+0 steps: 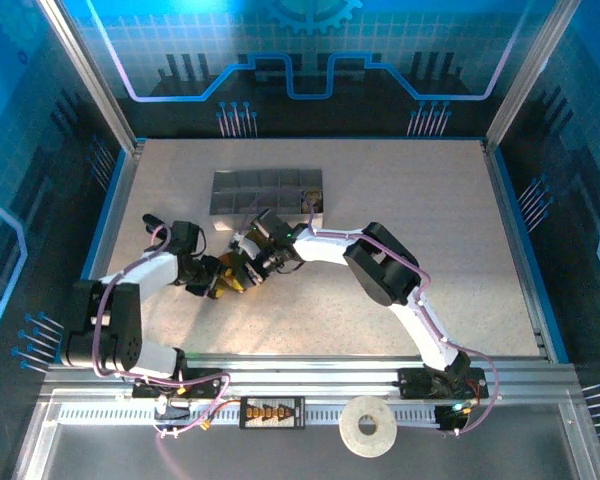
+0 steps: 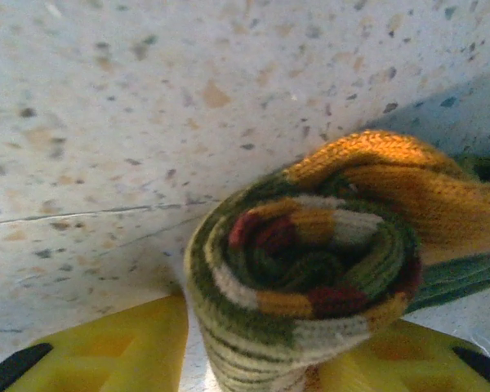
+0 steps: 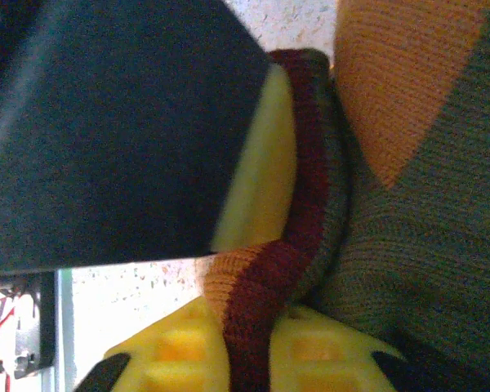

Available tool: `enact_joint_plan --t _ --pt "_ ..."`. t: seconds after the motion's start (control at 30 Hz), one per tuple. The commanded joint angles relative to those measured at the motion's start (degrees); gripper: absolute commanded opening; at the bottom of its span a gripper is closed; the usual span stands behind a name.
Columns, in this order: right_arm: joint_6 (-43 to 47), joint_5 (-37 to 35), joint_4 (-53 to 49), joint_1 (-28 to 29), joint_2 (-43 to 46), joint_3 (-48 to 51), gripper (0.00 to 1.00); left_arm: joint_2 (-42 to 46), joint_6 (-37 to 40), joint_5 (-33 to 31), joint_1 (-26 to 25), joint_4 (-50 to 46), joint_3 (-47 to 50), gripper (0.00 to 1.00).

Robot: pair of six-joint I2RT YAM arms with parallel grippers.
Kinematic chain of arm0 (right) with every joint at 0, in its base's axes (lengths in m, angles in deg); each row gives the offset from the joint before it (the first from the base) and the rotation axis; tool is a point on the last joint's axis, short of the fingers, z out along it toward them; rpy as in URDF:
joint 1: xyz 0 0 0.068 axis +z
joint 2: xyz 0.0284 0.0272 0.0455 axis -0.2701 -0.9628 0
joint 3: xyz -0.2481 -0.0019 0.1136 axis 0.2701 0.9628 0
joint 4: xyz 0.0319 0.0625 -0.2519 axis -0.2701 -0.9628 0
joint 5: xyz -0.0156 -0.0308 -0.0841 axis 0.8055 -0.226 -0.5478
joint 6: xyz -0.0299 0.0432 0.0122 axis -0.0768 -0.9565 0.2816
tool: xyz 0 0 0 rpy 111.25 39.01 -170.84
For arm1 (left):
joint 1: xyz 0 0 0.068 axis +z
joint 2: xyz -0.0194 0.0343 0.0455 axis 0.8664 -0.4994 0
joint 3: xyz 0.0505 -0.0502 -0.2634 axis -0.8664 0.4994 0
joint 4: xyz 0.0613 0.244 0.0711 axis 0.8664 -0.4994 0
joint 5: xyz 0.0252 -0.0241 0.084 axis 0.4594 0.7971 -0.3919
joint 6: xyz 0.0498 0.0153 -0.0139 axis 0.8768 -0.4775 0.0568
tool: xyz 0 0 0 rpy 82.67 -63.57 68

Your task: Roll the socks

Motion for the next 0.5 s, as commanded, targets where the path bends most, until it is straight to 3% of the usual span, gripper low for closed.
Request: enact_joint_plan --t 0.0,0.1,0.33,0.47 --pt "5.63 -12.91 -7.99 1.4 0.0 6.65 0.23 -4.65 -0.44 -7.86 -1.68 -11.43 0.9 0.39" --pt "10.57 -15.67 -1.12 2.59 7.48 12.04 0.34 -5.24 -1.61 -7.03 -2.19 -14.25 -0.45 0.35" --pt "21.62 -27.79 24.16 5.52 23.6 31.33 0.47 -7.93 -1.3 -6.3 -3.36 -18.71 -3.35 0.35" --pt "27.34 -34.26 27.37 7.84 25.85 32.67 0.5 -8.29 -1.52 -6.41 -3.64 -19.48 -4.28 0.36"
